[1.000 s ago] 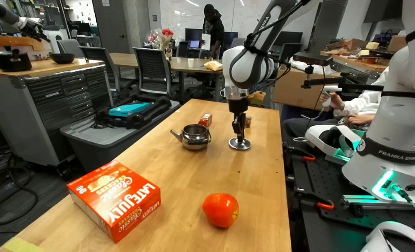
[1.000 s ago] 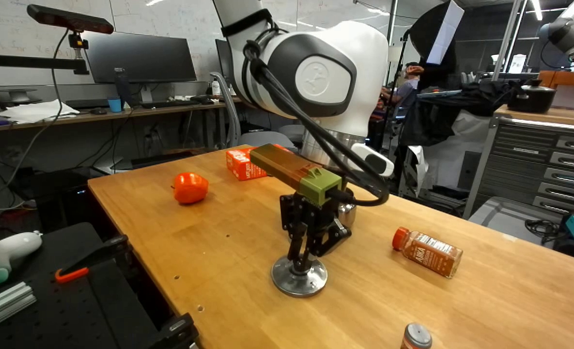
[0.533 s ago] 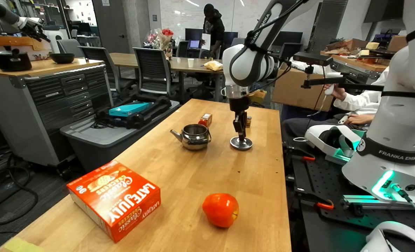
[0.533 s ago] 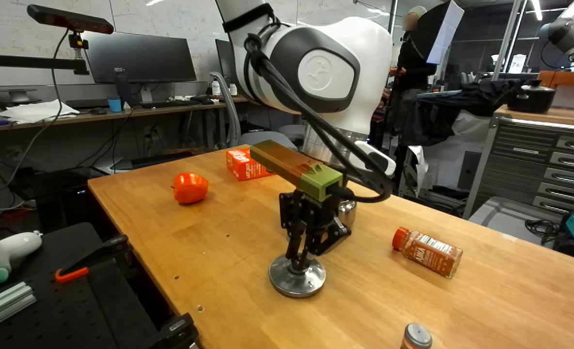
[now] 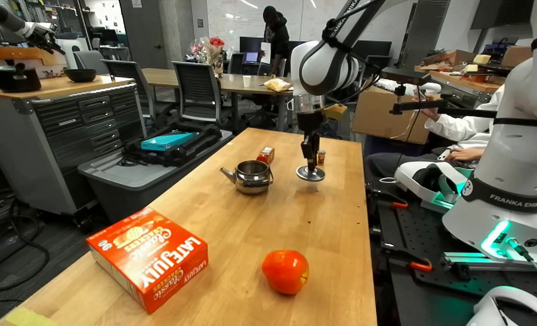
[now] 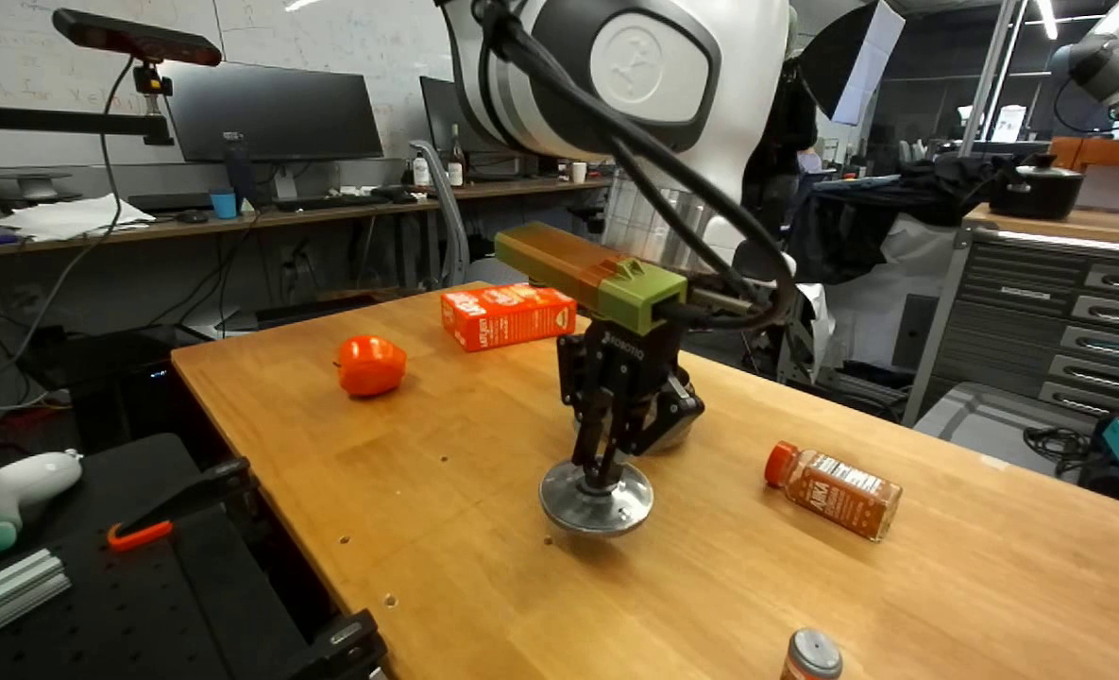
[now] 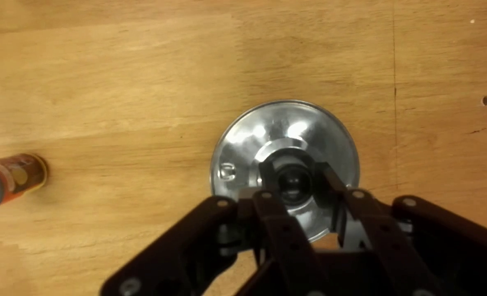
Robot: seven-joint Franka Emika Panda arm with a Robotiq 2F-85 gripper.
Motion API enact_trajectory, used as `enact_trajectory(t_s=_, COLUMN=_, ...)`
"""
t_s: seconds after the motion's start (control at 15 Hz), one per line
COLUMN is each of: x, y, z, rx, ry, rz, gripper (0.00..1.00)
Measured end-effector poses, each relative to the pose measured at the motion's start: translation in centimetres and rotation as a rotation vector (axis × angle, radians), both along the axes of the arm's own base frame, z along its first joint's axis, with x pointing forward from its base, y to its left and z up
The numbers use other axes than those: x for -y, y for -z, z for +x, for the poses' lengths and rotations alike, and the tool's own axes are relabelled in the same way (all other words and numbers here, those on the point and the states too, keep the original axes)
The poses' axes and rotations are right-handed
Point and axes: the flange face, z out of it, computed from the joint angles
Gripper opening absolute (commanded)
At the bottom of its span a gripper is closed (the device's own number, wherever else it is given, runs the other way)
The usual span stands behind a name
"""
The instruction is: Get the lid from the table from the table and place it on the kettle
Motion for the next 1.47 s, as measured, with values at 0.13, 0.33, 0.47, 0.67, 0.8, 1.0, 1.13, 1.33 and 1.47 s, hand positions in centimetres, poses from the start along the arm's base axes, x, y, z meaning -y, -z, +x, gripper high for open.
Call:
enact_trajectory(t_s=0.13, x=0.1, y=-1.4, z=0.2, rx=0.018, ry=0.003, rz=0.0, gripper=0.09)
enact_trajectory(t_s=0.33, x=0.2, y=-3.4, z=0.4, rx=0.033, ry=0.006, rz=0.003, gripper=0.1)
enact_trajectory(t_s=0.47, x=0.2, y=-4.5, z=0.5, rx=0.037, ry=0.01, rz=0.005, gripper=0.1)
enact_trajectory(t_s=0.67, x=0.2, y=-5.9, z=0.7, rx=0.034, ry=0.026, rz=0.007, gripper=0.08)
enact_trajectory(t_s=0.8, x=0.2, y=-6.8, z=0.9, rx=0.039, ry=0.044, rz=0.005, gripper=0.08)
enact_trajectory(t_s=1.0, x=0.1, y=-8.5, z=1.2, rx=0.052, ry=0.075, rz=0.002, gripper=0.07)
enact_trajectory(t_s=1.13, x=0.0, y=-9.7, z=1.4, rx=0.062, ry=0.093, rz=-0.001, gripper=0.07)
enact_trajectory(t_s=1.33, x=-0.3, y=-11.0, z=1.7, rx=0.074, ry=0.113, rz=-0.004, gripper=0.07)
enact_trajectory(t_s=1.47, x=-0.5, y=-11.7, z=2.1, rx=0.082, ry=0.12, rz=-0.006, gripper=0.07)
